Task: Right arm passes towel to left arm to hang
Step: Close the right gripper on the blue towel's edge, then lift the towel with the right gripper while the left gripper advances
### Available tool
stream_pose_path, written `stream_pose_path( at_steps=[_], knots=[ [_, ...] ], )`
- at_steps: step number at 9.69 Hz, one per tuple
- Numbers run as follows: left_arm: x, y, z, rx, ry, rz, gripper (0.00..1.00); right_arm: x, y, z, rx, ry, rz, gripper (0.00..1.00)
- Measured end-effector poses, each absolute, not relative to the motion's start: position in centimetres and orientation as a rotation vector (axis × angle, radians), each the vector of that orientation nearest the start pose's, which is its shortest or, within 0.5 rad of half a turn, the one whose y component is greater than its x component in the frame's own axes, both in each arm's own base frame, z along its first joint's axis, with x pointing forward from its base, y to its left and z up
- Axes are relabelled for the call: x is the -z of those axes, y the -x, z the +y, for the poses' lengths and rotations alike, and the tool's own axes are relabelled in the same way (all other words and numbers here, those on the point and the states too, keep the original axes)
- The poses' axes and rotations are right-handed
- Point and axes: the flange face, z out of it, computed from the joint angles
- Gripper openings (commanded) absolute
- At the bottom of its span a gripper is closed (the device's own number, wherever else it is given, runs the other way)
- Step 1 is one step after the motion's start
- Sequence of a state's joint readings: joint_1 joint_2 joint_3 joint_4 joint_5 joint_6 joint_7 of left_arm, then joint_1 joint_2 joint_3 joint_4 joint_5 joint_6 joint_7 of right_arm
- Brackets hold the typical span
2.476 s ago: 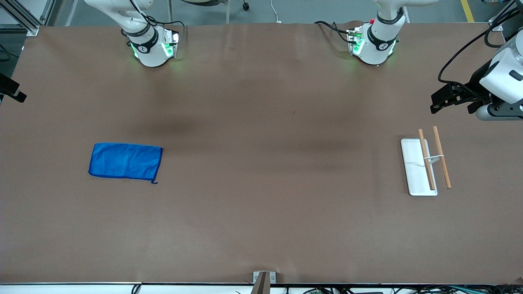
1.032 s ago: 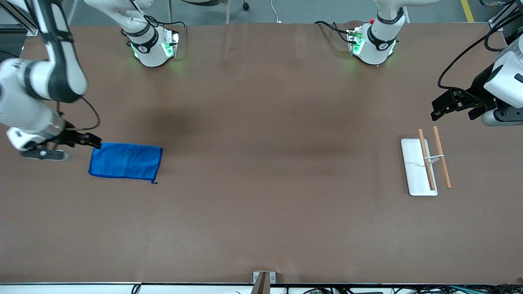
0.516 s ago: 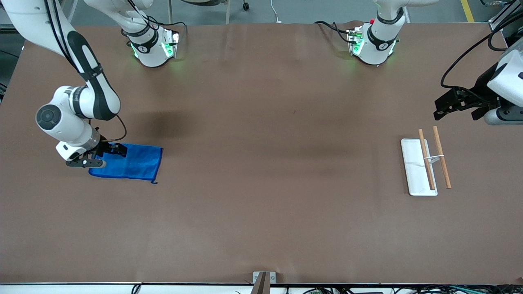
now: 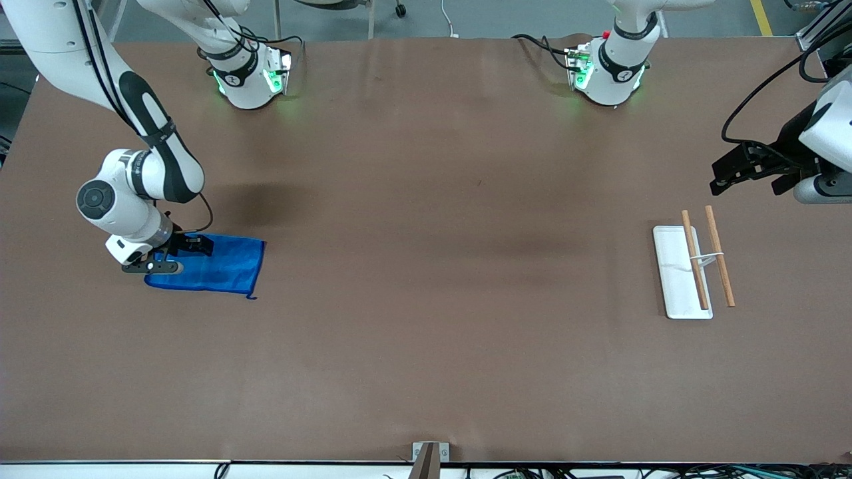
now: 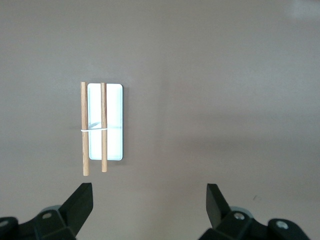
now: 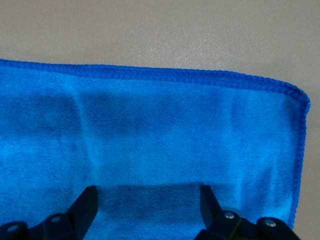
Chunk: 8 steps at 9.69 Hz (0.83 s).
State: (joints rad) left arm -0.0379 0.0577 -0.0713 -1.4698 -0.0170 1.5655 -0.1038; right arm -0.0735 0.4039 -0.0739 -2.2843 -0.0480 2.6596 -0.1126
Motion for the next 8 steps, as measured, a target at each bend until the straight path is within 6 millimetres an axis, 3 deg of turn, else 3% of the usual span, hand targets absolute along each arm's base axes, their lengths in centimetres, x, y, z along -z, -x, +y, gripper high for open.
stream_pose_path(
  at_steps=[1,3,5,8],
  knots=[
    [-63.9,-56.9,-6.5,0.055,3.166,0.015,0.99,-17.1,-52.1,-7.7,-0.056,3.188,-0.022,0.46],
    [-63.9,-56.6,-6.7,0.045,3.165,0.064,0.99,-17.2,-52.3,-7.7,-0.039,3.189,-0.024,0.26],
    [-63.7,-56.3,-7.2,0.035,3.162,0.107,1.00,-17.3,-52.3,-8.1,-0.021,3.191,-0.015,0.00],
    [-63.6,-56.2,-7.5,0.030,3.162,0.117,1.00,-17.7,-52.5,-8.0,-0.085,3.185,-0.013,0.00]
  ],
)
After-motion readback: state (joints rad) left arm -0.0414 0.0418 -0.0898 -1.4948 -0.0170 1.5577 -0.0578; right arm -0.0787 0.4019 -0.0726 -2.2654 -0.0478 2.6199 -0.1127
